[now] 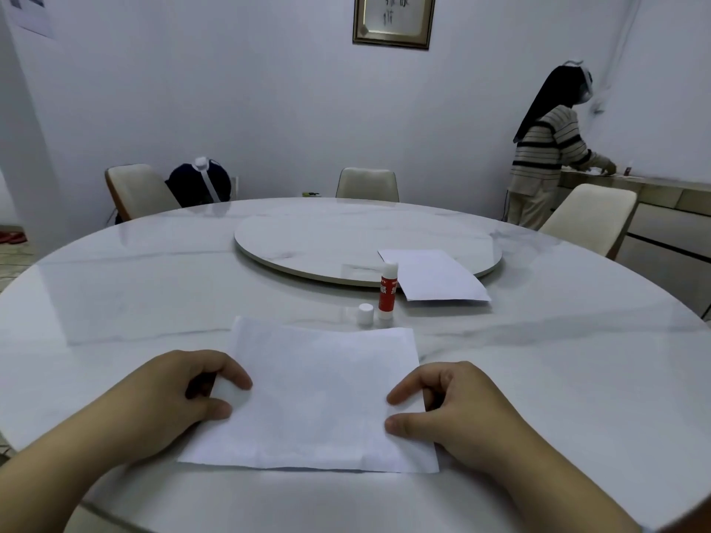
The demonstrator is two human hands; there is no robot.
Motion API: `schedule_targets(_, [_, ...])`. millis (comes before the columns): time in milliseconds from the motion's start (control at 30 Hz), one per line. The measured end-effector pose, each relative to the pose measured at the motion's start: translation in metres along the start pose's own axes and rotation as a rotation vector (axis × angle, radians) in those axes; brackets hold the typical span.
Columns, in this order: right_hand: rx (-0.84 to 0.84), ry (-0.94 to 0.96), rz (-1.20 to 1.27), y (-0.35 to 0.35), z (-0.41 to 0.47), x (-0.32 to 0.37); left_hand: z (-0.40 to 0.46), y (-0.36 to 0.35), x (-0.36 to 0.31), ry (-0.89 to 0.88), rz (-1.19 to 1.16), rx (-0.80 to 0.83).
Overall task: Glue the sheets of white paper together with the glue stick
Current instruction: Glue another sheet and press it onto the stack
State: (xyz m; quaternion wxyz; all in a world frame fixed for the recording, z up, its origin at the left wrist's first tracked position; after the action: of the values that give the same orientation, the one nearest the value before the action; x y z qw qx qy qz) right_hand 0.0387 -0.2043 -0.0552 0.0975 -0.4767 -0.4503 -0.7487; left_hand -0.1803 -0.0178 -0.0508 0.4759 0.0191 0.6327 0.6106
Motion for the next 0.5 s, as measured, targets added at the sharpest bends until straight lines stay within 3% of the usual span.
schedule_targets(333, [-0.022, -0.004, -0.042, -0.0012, 0.0001, 0.0001, 0.0006, -0.0019, 0.0025, 0.007, 0.034, 0.005])
schedule_targets(500, [-0.084, -0.001, -0.166, 0.0005, -0.0042, 0.0034, -0.0011, -0.0089, -0.0049, -0.018, 0.195, 0.013])
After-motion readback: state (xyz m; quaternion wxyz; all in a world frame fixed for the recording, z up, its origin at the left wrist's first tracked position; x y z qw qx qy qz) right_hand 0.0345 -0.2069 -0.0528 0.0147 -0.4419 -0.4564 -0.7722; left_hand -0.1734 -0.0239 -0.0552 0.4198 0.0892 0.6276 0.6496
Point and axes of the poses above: each hand's wrist, its own z-axis towards the middle knuckle, its own y-axis out of the back of the hand, x = y × z, the point moved 4 cm from there along z, towards the middle knuckle, and after that the axes turned 8 degrees about -x, right-handed, at the moved point
